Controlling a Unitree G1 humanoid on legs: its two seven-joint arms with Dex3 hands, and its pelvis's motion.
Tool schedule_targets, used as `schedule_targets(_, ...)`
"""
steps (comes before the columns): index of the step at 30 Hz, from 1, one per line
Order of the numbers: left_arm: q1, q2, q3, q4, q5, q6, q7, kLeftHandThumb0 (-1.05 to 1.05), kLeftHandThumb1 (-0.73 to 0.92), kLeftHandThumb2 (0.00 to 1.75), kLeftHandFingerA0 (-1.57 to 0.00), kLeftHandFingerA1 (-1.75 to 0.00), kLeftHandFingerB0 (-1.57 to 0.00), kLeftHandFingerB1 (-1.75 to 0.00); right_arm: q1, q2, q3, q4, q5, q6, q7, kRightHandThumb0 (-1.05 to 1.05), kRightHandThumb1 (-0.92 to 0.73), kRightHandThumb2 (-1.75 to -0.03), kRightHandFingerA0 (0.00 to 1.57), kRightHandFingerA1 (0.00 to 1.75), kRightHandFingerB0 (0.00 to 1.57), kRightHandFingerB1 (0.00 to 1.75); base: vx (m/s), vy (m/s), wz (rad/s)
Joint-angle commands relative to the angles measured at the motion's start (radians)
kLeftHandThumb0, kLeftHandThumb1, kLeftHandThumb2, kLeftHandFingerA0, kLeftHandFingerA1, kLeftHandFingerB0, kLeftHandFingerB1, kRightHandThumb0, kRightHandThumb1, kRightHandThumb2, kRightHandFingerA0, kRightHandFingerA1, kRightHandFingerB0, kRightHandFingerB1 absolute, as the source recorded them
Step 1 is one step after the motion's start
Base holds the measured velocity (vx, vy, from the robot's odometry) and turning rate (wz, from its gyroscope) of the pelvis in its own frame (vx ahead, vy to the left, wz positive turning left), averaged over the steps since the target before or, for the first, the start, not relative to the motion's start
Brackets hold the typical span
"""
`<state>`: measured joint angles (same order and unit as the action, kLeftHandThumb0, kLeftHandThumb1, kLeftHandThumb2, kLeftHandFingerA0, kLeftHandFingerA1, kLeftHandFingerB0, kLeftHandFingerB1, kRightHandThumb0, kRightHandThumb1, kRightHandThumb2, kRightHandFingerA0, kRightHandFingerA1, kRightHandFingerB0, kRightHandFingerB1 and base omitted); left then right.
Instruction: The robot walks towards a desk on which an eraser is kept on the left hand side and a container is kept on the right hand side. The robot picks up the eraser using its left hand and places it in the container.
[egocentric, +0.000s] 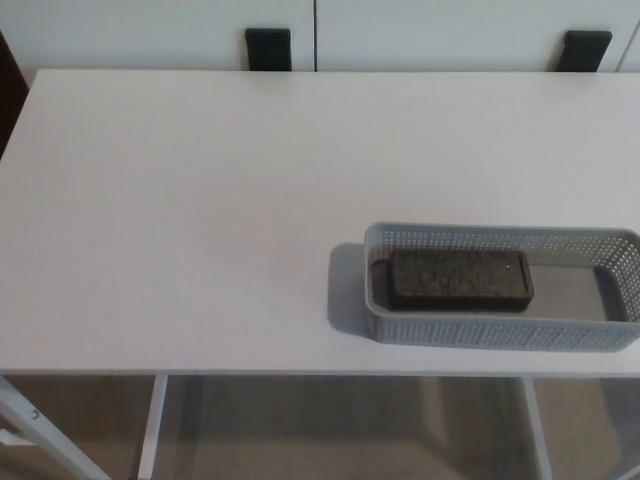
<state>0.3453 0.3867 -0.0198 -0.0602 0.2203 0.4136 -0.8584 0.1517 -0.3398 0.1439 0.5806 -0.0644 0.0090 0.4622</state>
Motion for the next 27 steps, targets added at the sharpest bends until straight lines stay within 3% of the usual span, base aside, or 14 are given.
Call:
schedule_targets(1, -0.103, 0.066, -0.079, 0.492, 0.197, -0.335, 0.455, -0.85, 0.66, 1.02, -0.05, -0.34, -0.08, -0.31, 0.045, 0.002, -0.057, 0.001, -0.01, -0.039, -0.122, -0.43, -0.48, -0.54, 0.74, 0.52, 0.54, 0.44, 0.0, 0.0, 0.0)
schedule_targets(2, -0.13, 0.056, -0.075, 0.559, 0.199, -0.333, 0.511, -0.84, 0.66, 1.02, -0.05, -0.28, -0.1, -0.29, 0.044, 0.007, -0.059, 0.01, -0.012, -0.054, -0.134, -0.46, -0.48, -0.54, 0.72, 0.53, 0.54, 0.44, 0.0, 0.0, 0.0)
schedule_targets(3, -0.147, 0.054, -0.075, 0.611, 0.202, -0.34, 0.551, -0.8, 0.83, 0.66, -0.05, -0.22, -0.09, -0.23, 0.045, 0.012, -0.061, 0.012, -0.012, -0.058, -0.141, -0.51, -0.4, -0.75, 0.65, 0.62, 0.49, 0.55, 0.0, 0.0, 0.0)
schedule_targets(6, -0.191, 0.033, -0.044, 0.782, 0.168, -0.36, 0.637, -0.93, 0.73, 1.06, -0.05, -0.17, -0.05, -0.08, 0.041, 0.013, -0.083, 0.024, 0.007, -0.077, -0.147, -0.52, -0.41, -0.78, 0.56, 0.64, 0.43, 0.55, 0.0, 0.0, 0.0)
schedule_targets(13, -0.231, 0.024, 0.056, 0.927, 0.043, -0.398, 0.602, -0.86, 0.64, 1.03, -0.14, -0.49, 0.0, -0.21, 0.021, 0.016, -0.099, 0.041, 0.015, -0.075, -0.148, -0.57, -0.41, -0.81, 0.53, 0.64, 0.38, 0.55, 0.0, 0.0, 0.0)
schedule_targets(14, -0.232, 0.016, 0.071, 0.932, 0.022, -0.412, 0.593, -0.85, 0.64, 1.03, -0.09, -0.46, 0.0, -0.2, 0.016, 0.016, -0.099, 0.046, 0.013, -0.077, -0.149, -0.55, -0.54, -0.56, 0.57, 0.56, 0.43, 0.45, 0.0, 0.0, 0.0)
schedule_targets(15, -0.237, 0.01, 0.077, 0.952, 0.011, -0.426, 0.59, -0.8, 0.62, 1.04, -0.03, -0.44, 0.0, -0.22, 0.017, 0.018, -0.103, 0.05, 0.017, -0.084, -0.146, -0.58, -0.41, -0.82, 0.53, 0.65, 0.36, 0.55, 0.0, 0.0, 0.0)
schedule_targets(17, -0.235, 0.005, 0.052, 0.958, 0.04, -0.447, 0.629, -0.85, 0.66, 1.05, -0.09, -0.46, -0.02, -0.2, 0.015, 0.019, -0.106, 0.057, 0.012, -0.085, -0.151, -0.6, -0.42, -0.83, 0.52, 0.65, 0.36, 0.55, 0.0, 0.0, 0.0)
schedule_targets(19, -0.236, -0.007, 0.047, 0.974, 0.047, -0.475, 0.673, -0.76, 0.61, 1.04, -0.09, -0.47, 0.0, -0.3, 0.012, 0.018, -0.106, 0.058, 0.007, -0.083, -0.155, -0.57, -0.56, -0.56, 0.55, 0.57, 0.4, 0.45, 0.0, 0.0, 0.0)
schedule_targets(20, -0.238, -0.018, 0.059, 0.986, 0.035, -0.498, 0.692, -0.85, 0.65, 1.0, -0.09, -0.43, -0.06, -0.28, 0.01, 0.019, -0.107, 0.059, 0.008, -0.079, -0.154, -0.62, -0.44, -0.84, 0.5, 0.64, 0.36, 0.55, 0.0, 0.0, 0.0)
schedule_targets(23, -0.246, -0.029, 0.052, 1.008, 0.041, -0.528, 0.736, -0.87, 0.68, 1.06, -0.12, -0.47, 0.0, -0.24, 0.004, 0.022, -0.111, 0.069, 0.011, -0.086, -0.154, -0.58, -0.43, -0.83, 0.52, 0.65, 0.36, 0.55, 0.0, 0.0, 0.0)
schedule_targets(24, -0.246, -0.032, 0.051, 1.011, 0.039, -0.533, 0.735, -0.84, 0.66, 1.05, -0.07, -0.4, -0.07, -0.24, 0.004, 0.024, -0.113, 0.067, 0.013, -0.08, -0.155, -0.58, -0.42, -0.83, 0.52, 0.64, 0.35, 0.54, 0.0, 0.0, 0.0)
schedule_targets(25, -0.249, -0.033, 0.049, 1.018, 0.04, -0.54, 0.74, -0.84, 0.85, 0.67, -0.12, -0.29, -0.08, -0.21, 0.005, 0.024, -0.114, 0.066, 0.013, -0.081, -0.156, -0.58, -0.42, -0.82, 0.53, 0.64, 0.36, 0.55, 0.0, 0.0, 0.0)
schedule_targets(27, -0.251, -0.033, 0.045, 1.023, 0.043, -0.546, 0.746, -0.84, 0.85, 0.67, -0.12, -0.29, -0.08, -0.21, 0.007, 0.025, -0.115, 0.064, 0.013, -0.084, -0.157, -0.58, -0.42, -0.82, 0.53, 0.64, 0.36, 0.55, 0.0, 0.0, 0.0)
